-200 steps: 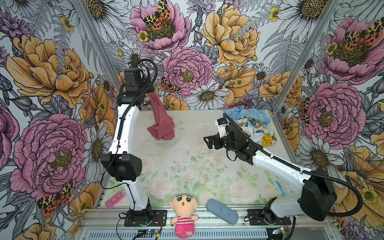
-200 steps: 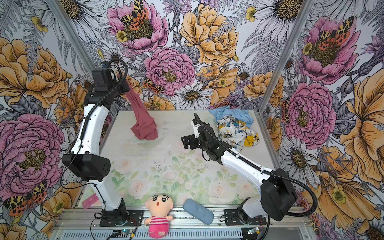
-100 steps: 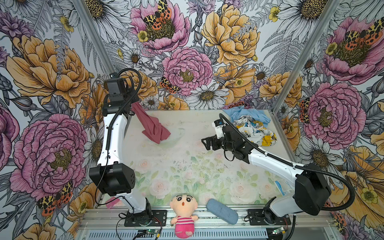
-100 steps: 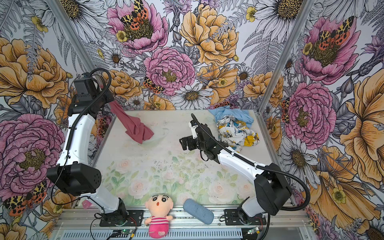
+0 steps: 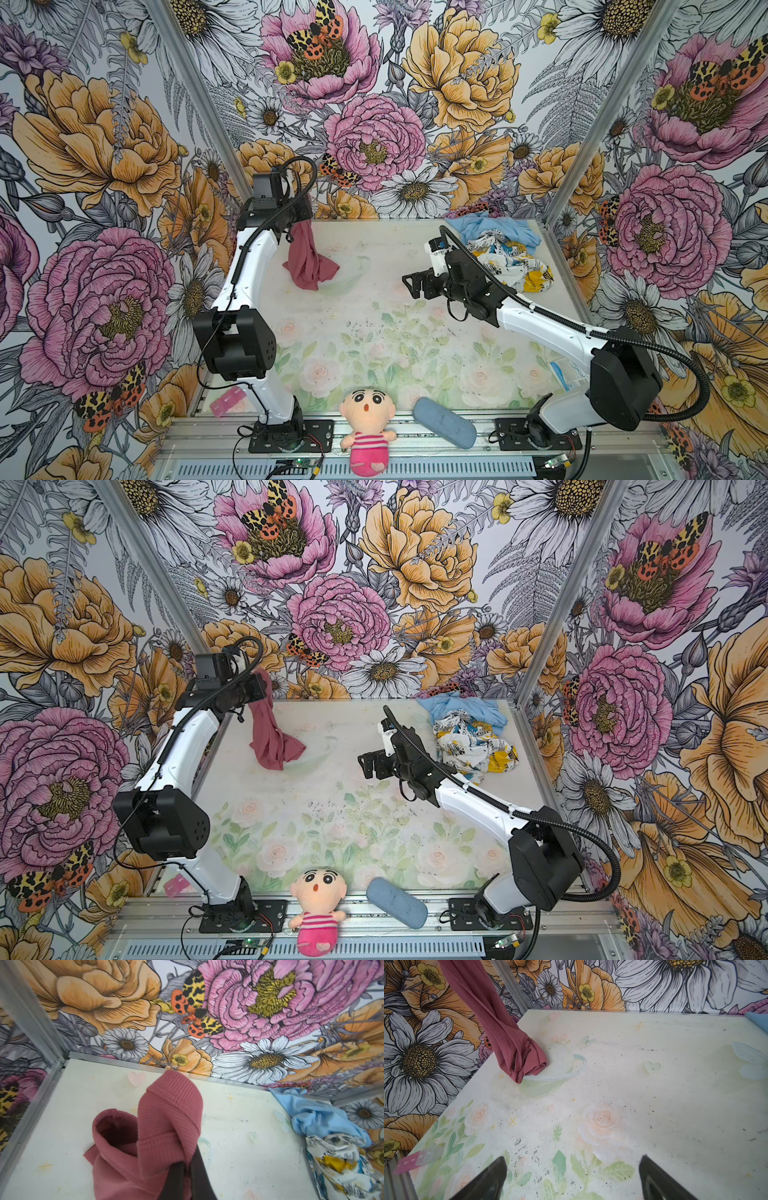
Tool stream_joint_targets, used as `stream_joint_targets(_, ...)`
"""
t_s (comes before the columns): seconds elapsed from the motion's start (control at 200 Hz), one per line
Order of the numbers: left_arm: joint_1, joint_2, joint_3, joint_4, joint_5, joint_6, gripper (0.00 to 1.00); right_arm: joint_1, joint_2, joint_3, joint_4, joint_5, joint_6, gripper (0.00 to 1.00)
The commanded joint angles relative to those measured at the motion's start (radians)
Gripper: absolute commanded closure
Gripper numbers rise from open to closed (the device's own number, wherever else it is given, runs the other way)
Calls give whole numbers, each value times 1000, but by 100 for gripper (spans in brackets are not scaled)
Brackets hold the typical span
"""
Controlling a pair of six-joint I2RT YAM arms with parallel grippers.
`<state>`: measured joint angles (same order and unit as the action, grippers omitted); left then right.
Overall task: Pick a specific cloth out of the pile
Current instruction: 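Lower the pink cloth onto the table with the left gripper and release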
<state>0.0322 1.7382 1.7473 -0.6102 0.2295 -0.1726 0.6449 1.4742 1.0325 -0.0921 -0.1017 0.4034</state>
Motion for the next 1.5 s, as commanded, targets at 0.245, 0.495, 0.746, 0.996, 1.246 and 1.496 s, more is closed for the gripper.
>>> stream_joint_targets(0.245, 30, -48, -235, 16, -14, 26, 100, 7, 26, 47, 23, -23, 6, 1)
stream_joint_targets(0.495, 98, 30, -298, 2, -268, 9, 100, 9, 41, 44, 34, -27, 9, 1)
stream_joint_targets(0.746, 114, 243, -208, 7, -266, -14, 100, 7, 28, 27, 35, -13, 8, 1)
stream_joint_targets(0.996, 116, 288, -196, 53, -328, -15, 97, 6, 14, 8, 35, 0, 5, 1)
stream_joint_targets(1.246, 107, 133, -258, 89, -318, -5, 58, 4, 40, 27, 35, -13, 3, 1)
stream_joint_targets(1.496, 80, 11, -329, 88, -213, -59, 19, 4, 61, 35, 49, -34, 8, 1)
